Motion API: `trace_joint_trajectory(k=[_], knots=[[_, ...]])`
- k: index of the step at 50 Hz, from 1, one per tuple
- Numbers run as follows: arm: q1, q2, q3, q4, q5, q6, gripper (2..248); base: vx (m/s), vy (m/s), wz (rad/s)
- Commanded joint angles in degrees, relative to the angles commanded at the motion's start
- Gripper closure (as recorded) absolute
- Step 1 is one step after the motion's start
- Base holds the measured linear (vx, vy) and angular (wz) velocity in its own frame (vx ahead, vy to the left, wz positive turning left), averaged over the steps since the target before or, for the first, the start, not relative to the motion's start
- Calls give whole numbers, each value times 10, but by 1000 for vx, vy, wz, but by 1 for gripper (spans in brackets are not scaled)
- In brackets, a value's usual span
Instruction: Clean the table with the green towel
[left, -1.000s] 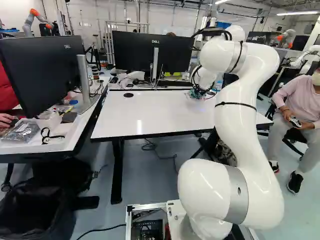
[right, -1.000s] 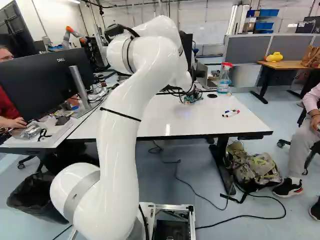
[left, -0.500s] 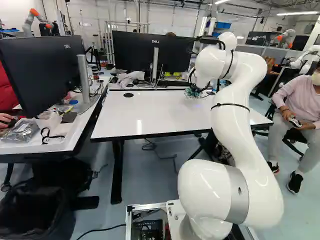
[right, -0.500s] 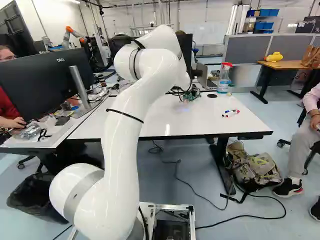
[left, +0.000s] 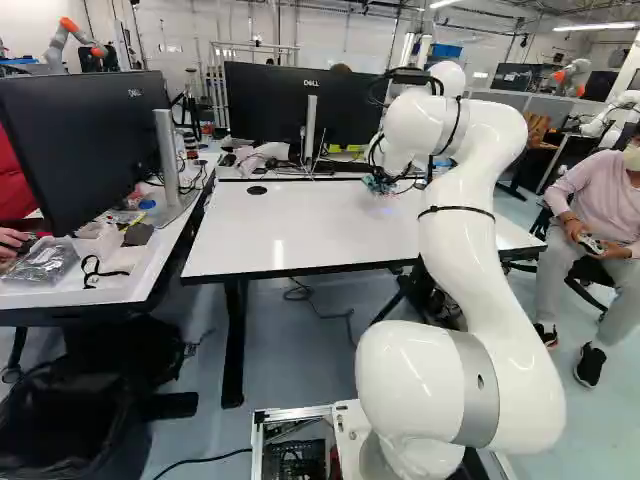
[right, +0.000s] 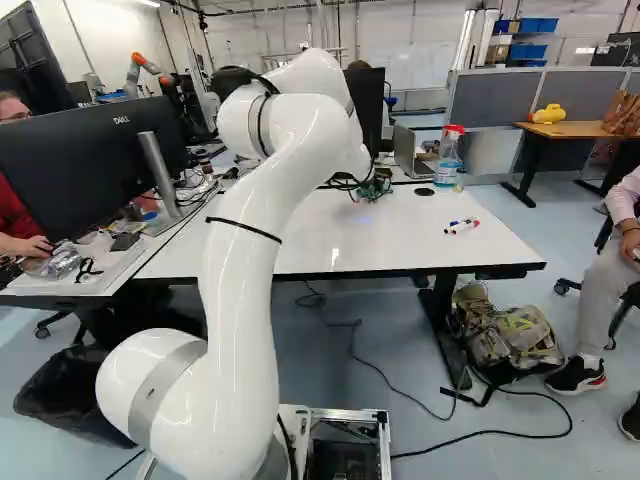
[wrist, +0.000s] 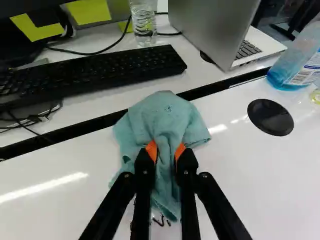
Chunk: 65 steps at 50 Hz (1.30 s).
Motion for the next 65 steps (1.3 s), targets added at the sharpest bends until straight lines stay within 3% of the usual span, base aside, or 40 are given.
trace_joint_trajectory(k=[30, 65], knots=[[25, 68, 98, 0, 0, 0, 192, 0, 0, 0], [33, 157, 223, 0, 0, 0, 192, 0, 0, 0]])
